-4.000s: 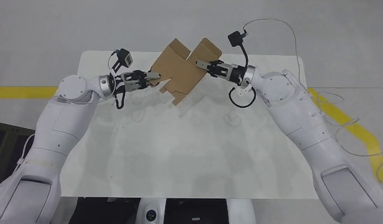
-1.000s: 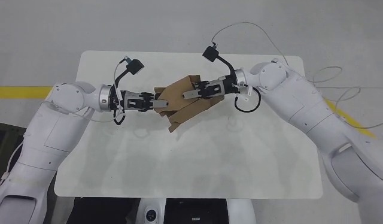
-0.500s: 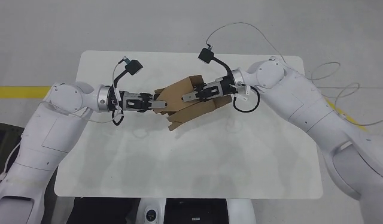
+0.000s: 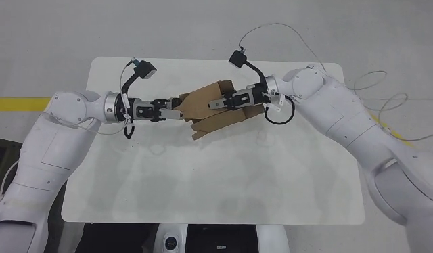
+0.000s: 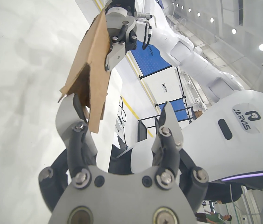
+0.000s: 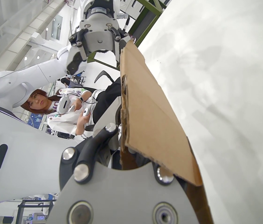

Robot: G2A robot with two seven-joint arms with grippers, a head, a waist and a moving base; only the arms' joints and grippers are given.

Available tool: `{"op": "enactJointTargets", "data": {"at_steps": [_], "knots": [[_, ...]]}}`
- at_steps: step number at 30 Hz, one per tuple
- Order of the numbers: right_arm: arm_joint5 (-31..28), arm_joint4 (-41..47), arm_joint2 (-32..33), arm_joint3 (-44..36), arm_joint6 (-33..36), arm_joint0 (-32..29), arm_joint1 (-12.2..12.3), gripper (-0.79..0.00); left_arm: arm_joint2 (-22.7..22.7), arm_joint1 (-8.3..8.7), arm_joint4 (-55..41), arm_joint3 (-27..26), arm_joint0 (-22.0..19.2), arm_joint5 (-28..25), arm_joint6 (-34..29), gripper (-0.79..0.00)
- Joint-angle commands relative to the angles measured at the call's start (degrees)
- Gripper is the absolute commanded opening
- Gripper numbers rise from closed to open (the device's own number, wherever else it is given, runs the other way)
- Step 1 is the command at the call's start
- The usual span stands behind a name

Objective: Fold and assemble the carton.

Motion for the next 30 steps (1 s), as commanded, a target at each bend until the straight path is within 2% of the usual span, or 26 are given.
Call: {"op": "enactJointTargets", "data": {"at_steps": [1,10,17,20,25,30], "knots": [[-0.9,-0.8,-0.1,0.7,-0.9,-0.3,-0.2,-0.785,0.0,-0.01,-2.0,-0.1,0.1,0.8,-0.7,0.0],[-4.9,-3.8,-0.5,5.7,-4.9,-1.7,-2.0,-0.785,-0.7,-0.16,-10.8,-0.5,0.0,4.9,-4.9,0.0],[-6.4,-3.6,0.2,6.6,-6.4,-1.8,-4.2,-0.785,-0.5,-0.68,-12.8,-0.1,-0.4,5.8,-5.7,0.0],[-6.5,-3.8,0.6,7.0,-6.5,-1.7,-5.0,-0.785,-0.8,-0.9,-12.5,0.9,-0.7,4.7,-4.7,0.0],[-6.3,-4.7,1.4,9.1,-6.3,-1.5,-5.6,-0.785,-3.2,-0.87,-7.3,4.8,-1.5,0.2,0.5,0.0],[-6.3,-4.7,1.4,9.1,-6.3,-1.5,-5.6,-0.785,-3.3,-0.87,-6.9,4.9,-1.5,0.0,0.7,0.0]]}}
